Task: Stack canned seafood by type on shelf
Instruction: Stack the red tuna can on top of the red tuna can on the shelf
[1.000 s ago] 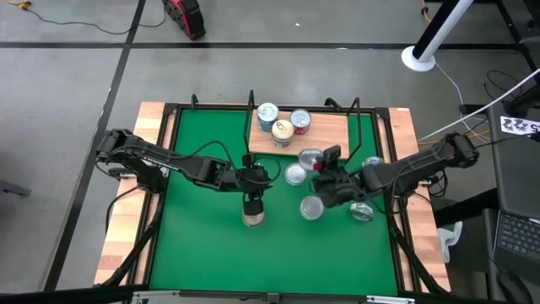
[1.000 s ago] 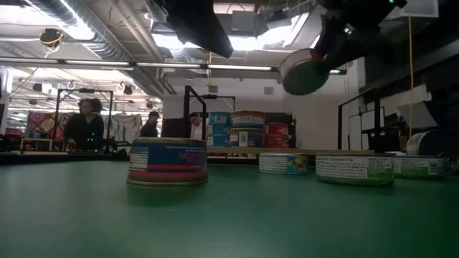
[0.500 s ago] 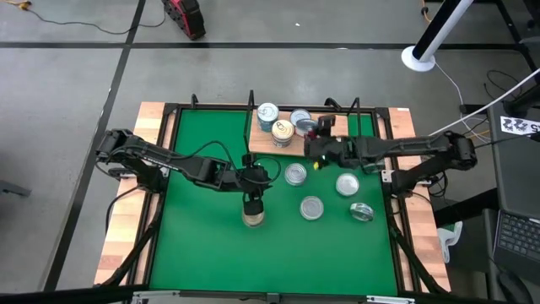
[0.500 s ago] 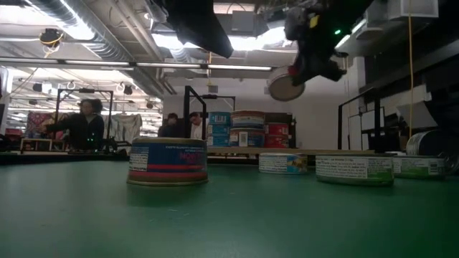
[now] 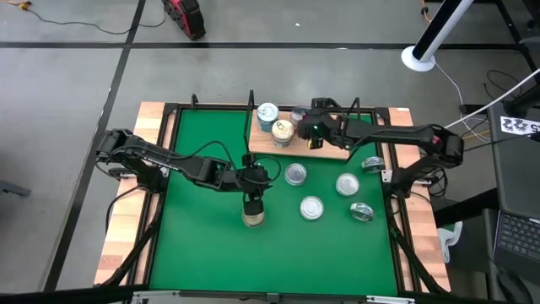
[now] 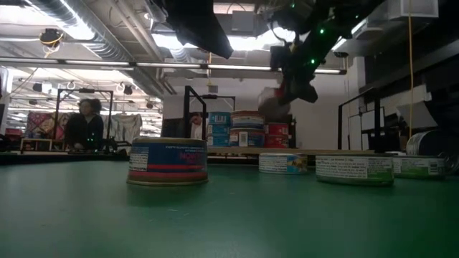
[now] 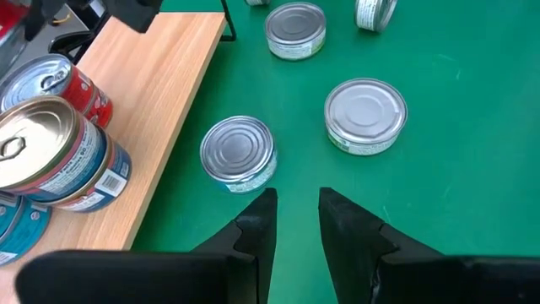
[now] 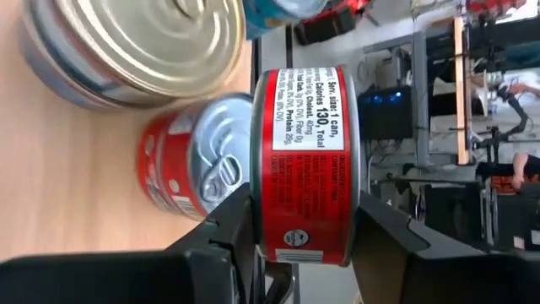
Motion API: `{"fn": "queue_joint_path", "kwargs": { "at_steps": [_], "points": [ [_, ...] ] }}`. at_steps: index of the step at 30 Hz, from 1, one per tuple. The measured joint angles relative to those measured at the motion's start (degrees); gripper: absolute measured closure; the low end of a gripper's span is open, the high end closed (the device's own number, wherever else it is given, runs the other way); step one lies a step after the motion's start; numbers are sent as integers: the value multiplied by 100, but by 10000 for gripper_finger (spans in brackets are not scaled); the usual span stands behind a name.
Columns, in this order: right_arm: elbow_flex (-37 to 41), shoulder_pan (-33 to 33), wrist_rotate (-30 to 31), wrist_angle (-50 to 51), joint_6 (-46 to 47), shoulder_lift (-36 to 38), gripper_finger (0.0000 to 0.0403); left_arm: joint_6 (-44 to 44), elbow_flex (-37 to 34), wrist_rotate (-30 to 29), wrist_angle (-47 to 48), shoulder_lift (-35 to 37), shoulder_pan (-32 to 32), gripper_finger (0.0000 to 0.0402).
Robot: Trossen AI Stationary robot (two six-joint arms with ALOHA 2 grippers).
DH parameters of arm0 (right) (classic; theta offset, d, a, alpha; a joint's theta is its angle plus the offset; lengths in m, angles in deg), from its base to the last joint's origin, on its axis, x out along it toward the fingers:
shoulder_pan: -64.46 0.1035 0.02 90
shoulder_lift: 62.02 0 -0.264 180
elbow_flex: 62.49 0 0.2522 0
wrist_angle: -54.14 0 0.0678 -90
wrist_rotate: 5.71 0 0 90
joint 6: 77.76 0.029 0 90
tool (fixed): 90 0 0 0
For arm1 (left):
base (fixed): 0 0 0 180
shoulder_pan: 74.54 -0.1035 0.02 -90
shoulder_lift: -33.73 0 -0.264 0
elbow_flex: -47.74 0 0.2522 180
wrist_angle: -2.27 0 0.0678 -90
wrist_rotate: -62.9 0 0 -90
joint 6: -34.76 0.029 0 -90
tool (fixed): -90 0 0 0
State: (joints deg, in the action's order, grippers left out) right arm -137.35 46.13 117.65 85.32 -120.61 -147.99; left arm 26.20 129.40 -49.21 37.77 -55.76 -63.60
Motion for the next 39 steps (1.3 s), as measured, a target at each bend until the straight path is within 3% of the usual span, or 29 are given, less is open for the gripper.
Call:
{"fn": "queue_joint_path", "kwargs": {
  "at_steps": [23, 39],
  "points": [
    [0, -645, -467, -474, -286, -402, 260, 9, 0, 2, 13, 0, 0, 315],
    [-4, -649, -546, -417, -251, -435, 260, 7, 0, 2, 13, -2, 0, 315]
  ]
}}
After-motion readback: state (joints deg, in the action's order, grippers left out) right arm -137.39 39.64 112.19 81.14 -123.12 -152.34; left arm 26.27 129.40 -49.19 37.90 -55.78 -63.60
